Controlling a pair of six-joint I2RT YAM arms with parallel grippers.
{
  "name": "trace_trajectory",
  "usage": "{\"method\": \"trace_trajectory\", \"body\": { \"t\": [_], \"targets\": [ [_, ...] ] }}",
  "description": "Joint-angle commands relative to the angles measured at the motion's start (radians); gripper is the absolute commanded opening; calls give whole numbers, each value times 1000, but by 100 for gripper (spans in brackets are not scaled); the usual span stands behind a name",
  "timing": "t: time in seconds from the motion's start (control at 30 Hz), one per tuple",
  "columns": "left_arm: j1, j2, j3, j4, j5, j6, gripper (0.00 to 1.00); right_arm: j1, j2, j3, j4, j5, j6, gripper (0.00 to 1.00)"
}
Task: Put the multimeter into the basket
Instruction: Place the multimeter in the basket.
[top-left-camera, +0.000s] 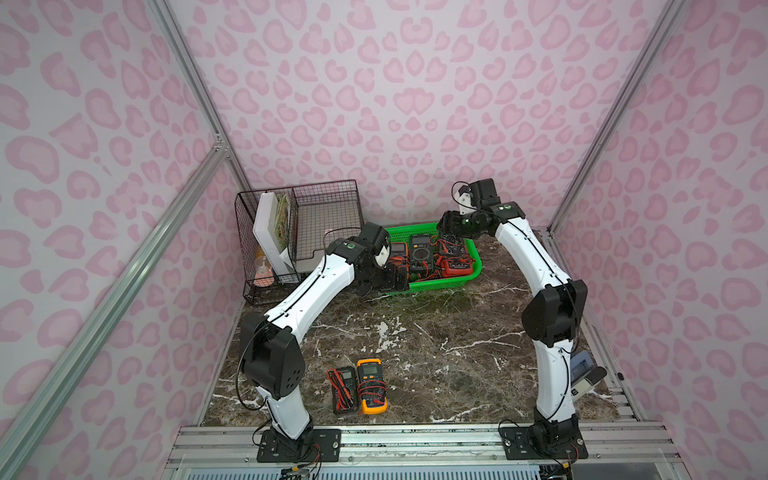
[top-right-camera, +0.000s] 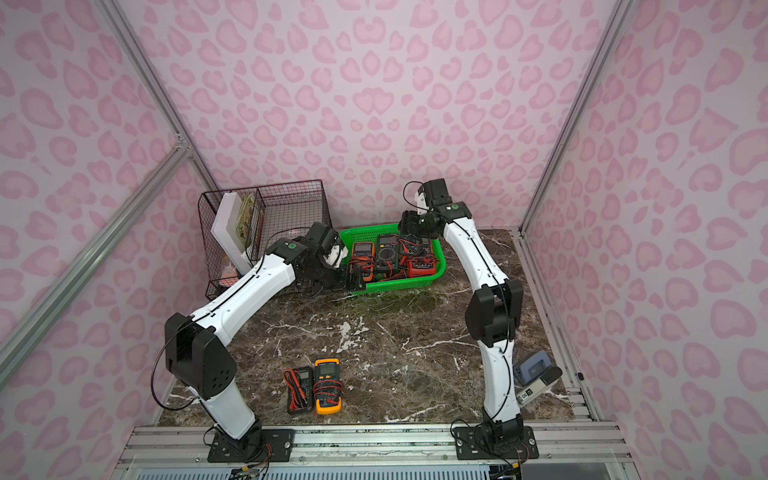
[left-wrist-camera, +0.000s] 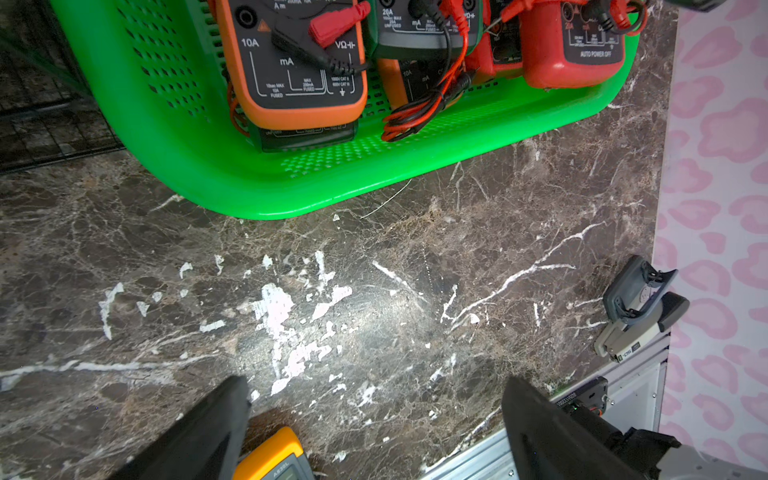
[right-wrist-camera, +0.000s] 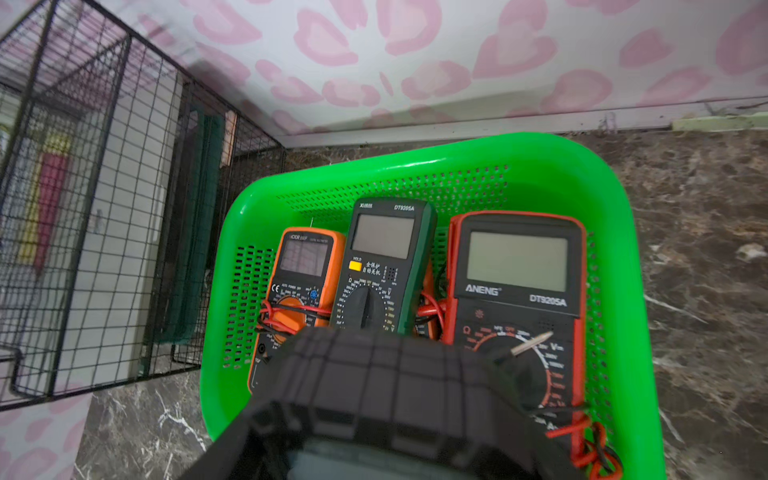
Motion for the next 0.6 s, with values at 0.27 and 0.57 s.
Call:
{"method": "trace_trajectory", "body": {
  "t": [0.27,0.57],
  "targets": [
    [1,-17,-24,-17,-13,-13,98,61,103,39,-7,79,-77,54],
    [0,-57,-75,-5,-14,-35,98,60,172,103,-17,136,-68,81]
  ]
}}
